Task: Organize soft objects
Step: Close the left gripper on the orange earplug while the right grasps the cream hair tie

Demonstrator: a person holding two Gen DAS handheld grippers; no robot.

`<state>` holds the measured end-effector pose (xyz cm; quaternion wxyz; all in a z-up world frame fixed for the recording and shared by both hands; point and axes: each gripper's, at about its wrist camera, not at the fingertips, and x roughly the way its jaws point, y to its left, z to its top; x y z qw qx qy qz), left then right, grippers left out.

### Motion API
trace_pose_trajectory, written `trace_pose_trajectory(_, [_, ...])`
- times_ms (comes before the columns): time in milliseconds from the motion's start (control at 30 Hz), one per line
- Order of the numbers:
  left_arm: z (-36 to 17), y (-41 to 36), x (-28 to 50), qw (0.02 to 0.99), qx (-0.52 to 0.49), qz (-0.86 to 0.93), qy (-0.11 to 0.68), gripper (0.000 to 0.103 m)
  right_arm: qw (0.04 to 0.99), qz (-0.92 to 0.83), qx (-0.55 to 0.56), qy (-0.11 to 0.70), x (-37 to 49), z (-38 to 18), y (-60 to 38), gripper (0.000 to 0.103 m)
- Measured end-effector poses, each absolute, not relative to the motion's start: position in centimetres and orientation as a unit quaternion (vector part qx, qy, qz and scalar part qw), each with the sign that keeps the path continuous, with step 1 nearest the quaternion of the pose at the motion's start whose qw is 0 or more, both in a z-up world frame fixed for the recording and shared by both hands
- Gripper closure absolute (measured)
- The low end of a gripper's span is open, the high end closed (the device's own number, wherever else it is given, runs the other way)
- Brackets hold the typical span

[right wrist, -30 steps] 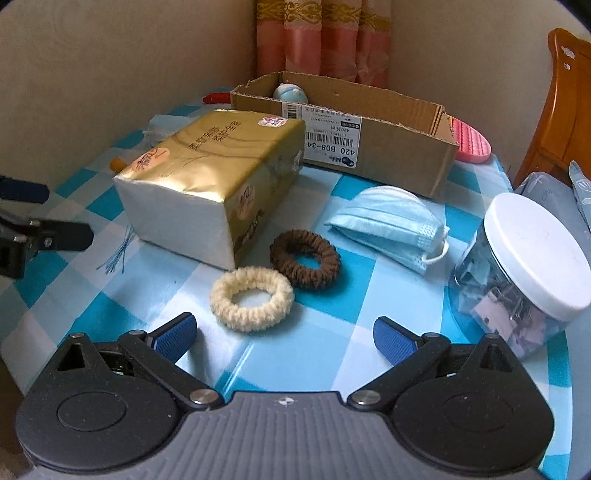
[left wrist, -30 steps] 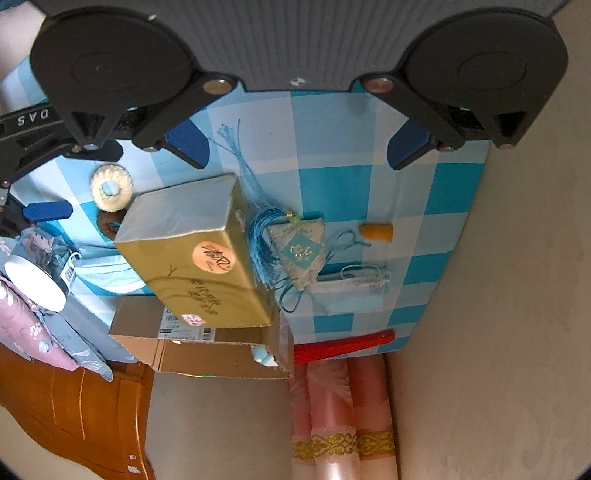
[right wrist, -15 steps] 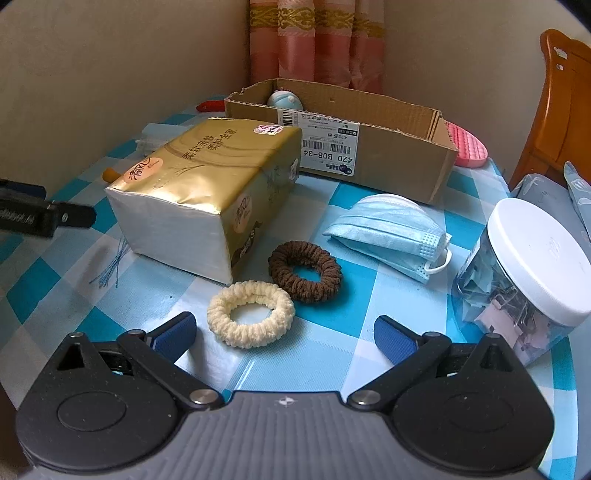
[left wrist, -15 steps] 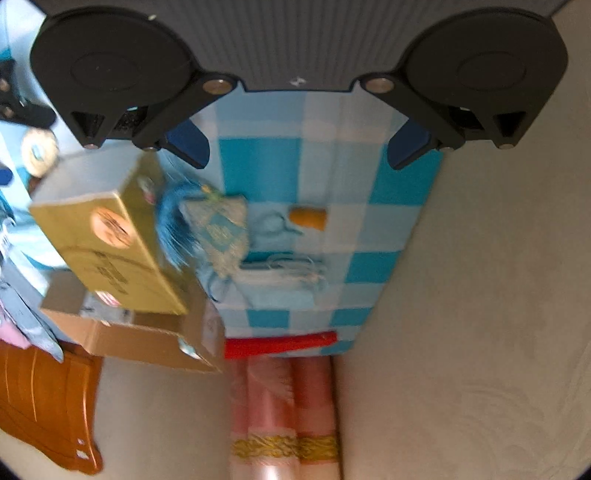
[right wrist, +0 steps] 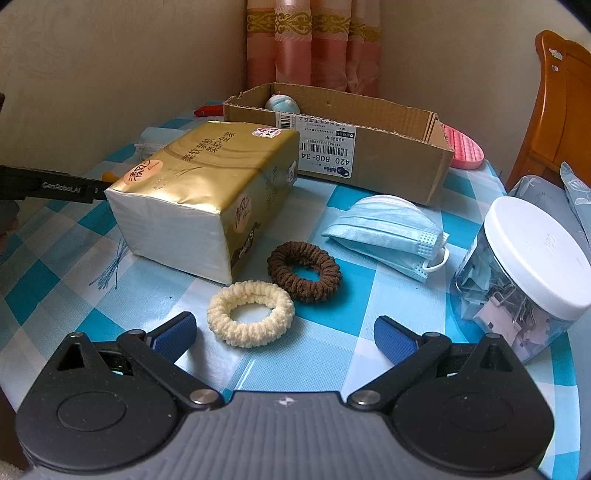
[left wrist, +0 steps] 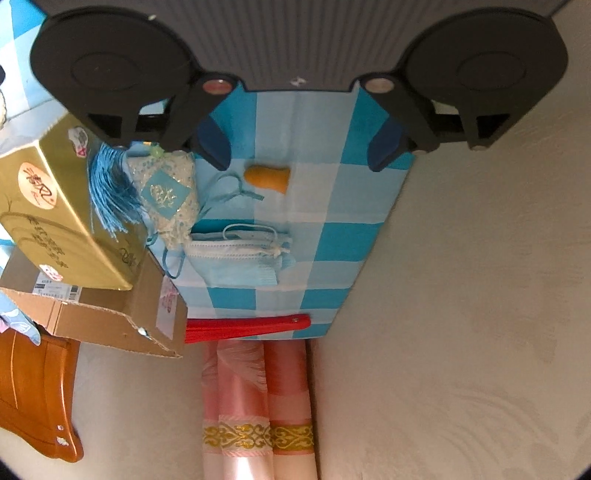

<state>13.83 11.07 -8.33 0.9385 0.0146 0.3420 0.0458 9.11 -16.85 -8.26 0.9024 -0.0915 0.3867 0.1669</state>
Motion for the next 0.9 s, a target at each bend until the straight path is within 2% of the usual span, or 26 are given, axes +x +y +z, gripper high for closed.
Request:
trace_pose_trajectory(133, [-8.6, 10.7, 14.4, 0.939, 0.015, 0.029, 0.342, 0.037, 0.902, 0.167, -0.092, 0.388, 9.2, -8.2, -16.8, 0.000])
trace_pose_trajectory(300, [-8.7, 10.6, 15.1, 0.942, 0.013, 0.019, 0.334, 0.038, 0.901, 0.167, -0.092, 0.389, 9.2, -8.2, -16.8, 0.000])
trace_pose_trajectory(400, [-8.7, 10.6, 15.4, 0.943, 0.003, 0.005, 0.332, 0.056, 0.902, 0.167, -0.092, 0.388, 9.2, -8.2, -16.8, 0.000])
trace_pose_trajectory(633, [-8.6, 9.9, 15.5, 0.943, 0.016, 0.002, 0.332, 0.076, 0.901, 0.167, -0.092, 0.389, 9.2, -8.3, -16.8, 0.000])
trace_pose_trajectory(833, [-8.5, 10.1, 15.1, 0.942, 0.011, 0.007, 0.336, 0.076, 0.901, 0.167, -0.092, 0.389, 9.2, -8.2, -16.8, 0.000])
trace_pose_trajectory(900, [-8.5, 10.1, 15.1, 0.942, 0.009, 0.007, 0.336, 0.076, 0.901, 0.168, -0.094, 0.389, 9.2, -8.2, -16.7, 0.003])
